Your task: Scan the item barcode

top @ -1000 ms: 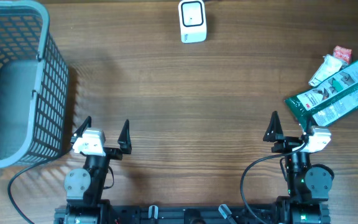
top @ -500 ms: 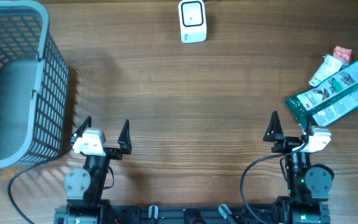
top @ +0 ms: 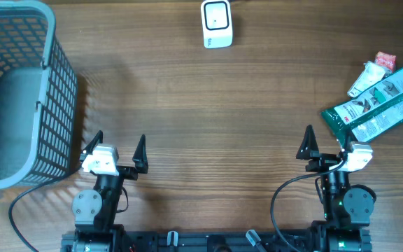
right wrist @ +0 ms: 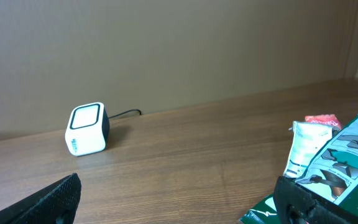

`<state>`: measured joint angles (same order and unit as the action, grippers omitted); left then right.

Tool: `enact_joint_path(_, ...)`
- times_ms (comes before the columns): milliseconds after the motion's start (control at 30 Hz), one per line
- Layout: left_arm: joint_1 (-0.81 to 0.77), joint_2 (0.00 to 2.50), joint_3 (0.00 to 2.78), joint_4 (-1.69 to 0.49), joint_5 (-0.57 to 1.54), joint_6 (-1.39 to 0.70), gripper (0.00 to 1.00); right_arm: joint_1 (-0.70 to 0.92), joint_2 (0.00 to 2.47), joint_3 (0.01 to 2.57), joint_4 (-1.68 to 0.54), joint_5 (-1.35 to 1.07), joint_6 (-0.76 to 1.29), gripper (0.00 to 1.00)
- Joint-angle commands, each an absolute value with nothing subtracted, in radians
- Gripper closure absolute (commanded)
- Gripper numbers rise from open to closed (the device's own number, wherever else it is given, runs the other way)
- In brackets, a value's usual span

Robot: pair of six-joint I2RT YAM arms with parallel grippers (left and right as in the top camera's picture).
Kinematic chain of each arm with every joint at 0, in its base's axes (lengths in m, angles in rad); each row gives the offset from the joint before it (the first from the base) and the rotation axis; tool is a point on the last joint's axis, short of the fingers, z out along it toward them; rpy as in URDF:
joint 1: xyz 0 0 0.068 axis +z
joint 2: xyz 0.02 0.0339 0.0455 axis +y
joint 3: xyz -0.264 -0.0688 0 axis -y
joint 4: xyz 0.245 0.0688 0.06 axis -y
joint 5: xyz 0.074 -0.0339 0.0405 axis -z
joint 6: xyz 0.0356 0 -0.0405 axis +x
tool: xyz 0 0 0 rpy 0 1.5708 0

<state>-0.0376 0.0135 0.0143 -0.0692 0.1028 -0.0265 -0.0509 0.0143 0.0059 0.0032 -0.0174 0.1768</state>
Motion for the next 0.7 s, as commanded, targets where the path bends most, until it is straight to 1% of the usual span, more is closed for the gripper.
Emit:
enact_joint_path(0,-0.042,0.007,0.006,-0.067,0.115,-0.007,0.00,-0.047,0.004,0.005,0.007,0.000,0.157,0.00)
enact_joint_path(667,-0.042,0.007,0.006,-0.067,0.115,-0.007,0.00,-0.047,0.004,0.005,0.007,0.000,0.157,0.00)
